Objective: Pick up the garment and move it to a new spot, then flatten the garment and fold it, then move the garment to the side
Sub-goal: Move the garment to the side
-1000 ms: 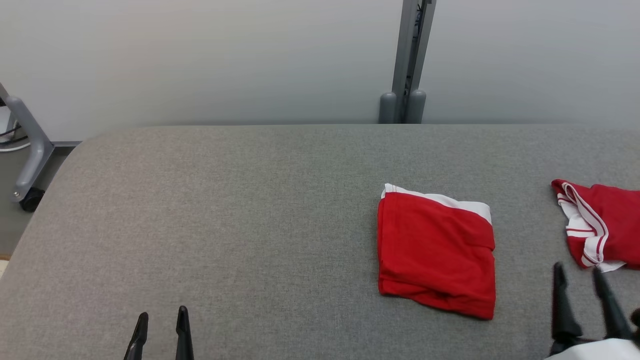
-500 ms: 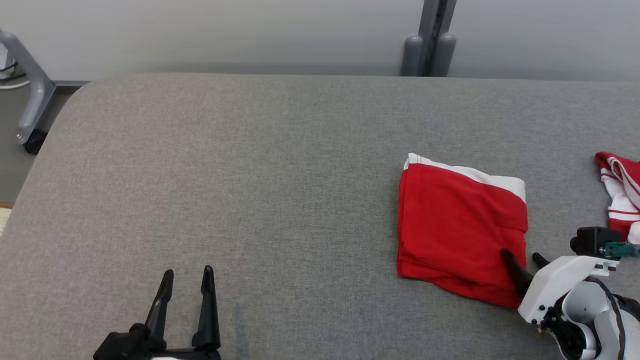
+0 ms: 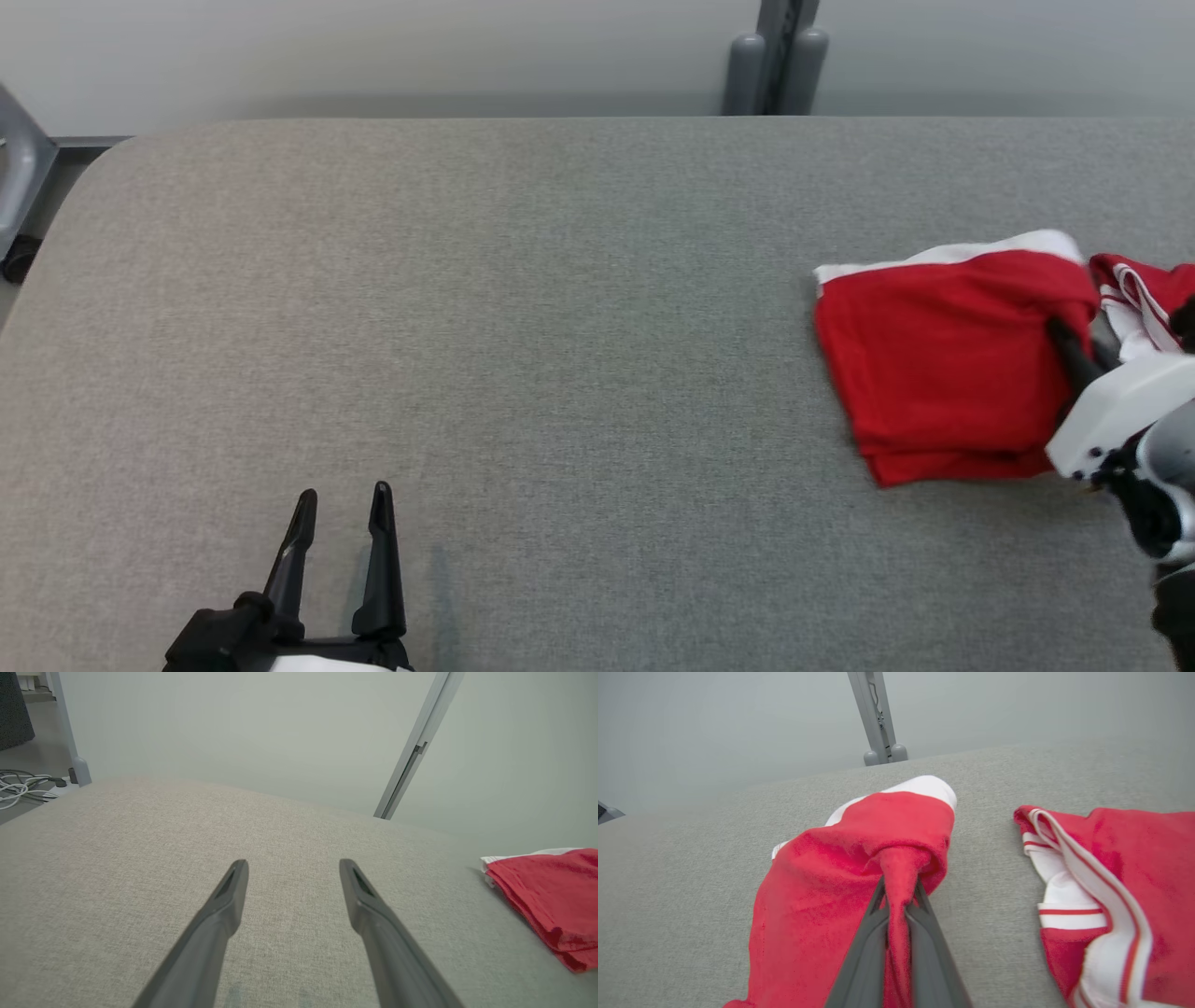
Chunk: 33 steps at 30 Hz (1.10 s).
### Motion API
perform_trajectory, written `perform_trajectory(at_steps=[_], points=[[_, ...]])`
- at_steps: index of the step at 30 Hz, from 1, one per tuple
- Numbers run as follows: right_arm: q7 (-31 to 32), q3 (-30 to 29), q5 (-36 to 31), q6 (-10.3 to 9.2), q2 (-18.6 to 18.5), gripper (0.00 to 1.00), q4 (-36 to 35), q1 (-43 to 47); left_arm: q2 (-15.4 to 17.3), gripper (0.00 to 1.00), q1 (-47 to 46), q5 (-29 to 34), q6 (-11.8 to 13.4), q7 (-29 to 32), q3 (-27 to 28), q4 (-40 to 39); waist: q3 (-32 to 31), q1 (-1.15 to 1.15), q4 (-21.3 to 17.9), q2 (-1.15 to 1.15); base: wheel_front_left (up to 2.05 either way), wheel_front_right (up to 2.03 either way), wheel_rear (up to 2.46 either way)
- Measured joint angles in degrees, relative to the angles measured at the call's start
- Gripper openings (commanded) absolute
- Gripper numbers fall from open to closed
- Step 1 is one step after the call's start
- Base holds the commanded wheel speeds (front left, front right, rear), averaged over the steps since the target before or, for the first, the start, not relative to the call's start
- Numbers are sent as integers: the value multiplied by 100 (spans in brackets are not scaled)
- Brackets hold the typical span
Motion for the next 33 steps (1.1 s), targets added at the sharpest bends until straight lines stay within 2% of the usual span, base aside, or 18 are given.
perform_trajectory(at_steps=[5,8,10,17,20,21,22,23,25,28,32,33], points=[[576,-13,1,0,-779,0,-611,-326,-1,100,-73,85,-75,0,23,-15,125,0,-303,0,0,0,0],[984,-147,23,0,-1104,0,-667,-671,-2,100,-270,142,-127,-1,-3,-22,320,0,-421,0,0,0,0],[1211,-170,-48,0,-1365,0,-606,-863,-2,100,-385,196,-170,0,-51,-5,465,0,-478,0,0,0,0],[1925,-250,-70,1,-1918,0,29,-1224,-4,100,-555,268,-227,0,-158,73,882,0,-543,0,0,0,0],[2004,-285,-151,1,-2152,1,279,-1226,-1,100,-592,258,-223,0,-169,85,944,0,-479,0,0,0,0],[1931,-315,-245,1,-2235,26,349,-1230,2,100,-592,258,-216,0,-169,92,955,0,-465,0,0,0,0],[1816,-356,-399,1,-2319,93,433,-1240,0,100,-592,258,-216,0,-170,98,961,0,-455,0,0,0,0],[1686,-381,-622,1,-2404,100,523,-1259,0,100,-592,258,-216,0,-176,103,957,0,-447,0,0,0,0],[1480,-328,-968,1,-2521,100,646,-1263,-1,100,-591,258,-218,0,-202,137,916,0,-434,0,0,0,0],[935,-357,-1265,2,-2431,100,572,-1263,-1,100,-576,215,-214,0,-252,143,792,0,-418,0,0,0,0],[-225,-820,-1258,1,-1938,100,43,-1218,-3,100,-470,120,-190,1,-244,70,538,0,-385,0,0,0,0],[-702,-856,-1240,1,-1647,100,-339,-934,0,100,-394,41,-181,0,-210,11,371,0,-367,0,0,0,0]])
